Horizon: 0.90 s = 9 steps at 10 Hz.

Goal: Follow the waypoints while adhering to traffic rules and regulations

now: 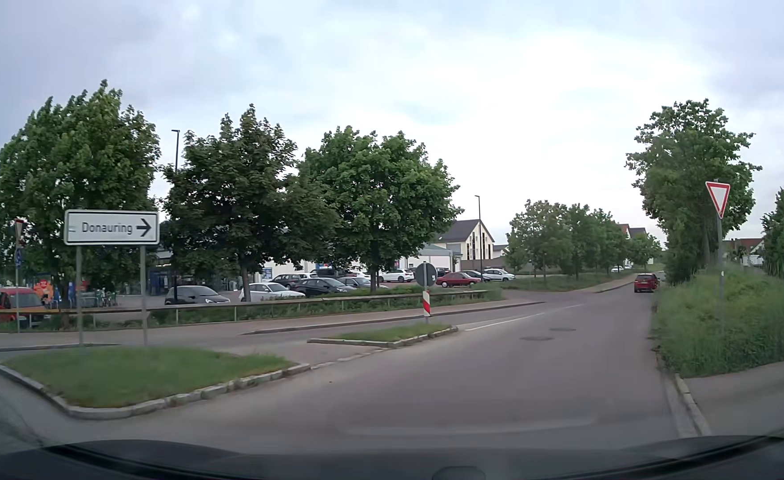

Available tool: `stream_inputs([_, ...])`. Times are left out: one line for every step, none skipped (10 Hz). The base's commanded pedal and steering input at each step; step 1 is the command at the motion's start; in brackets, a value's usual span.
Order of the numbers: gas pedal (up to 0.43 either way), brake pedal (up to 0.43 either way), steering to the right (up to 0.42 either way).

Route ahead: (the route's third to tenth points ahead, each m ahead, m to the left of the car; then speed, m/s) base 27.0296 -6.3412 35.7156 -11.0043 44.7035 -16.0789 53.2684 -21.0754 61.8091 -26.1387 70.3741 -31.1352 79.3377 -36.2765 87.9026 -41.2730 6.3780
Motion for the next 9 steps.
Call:
stream_inputs([0.169, 0.0, 0.131])
stream_inputs([0.169, 0.0, 0.135])
stream_inputs([0.177, 0.0, 0.145])
stream_inputs([0.177, 0.0, 0.153])
stream_inputs([0.177, 0.0, 0.154])
stream_inputs([0.177, 0.0, 0.155])
stream_inputs([0.177, 0.0, 0.155])
stream_inputs([0.189, 0.0, 0.154])
stream_inputs([0.189, 0.0, 0.154])
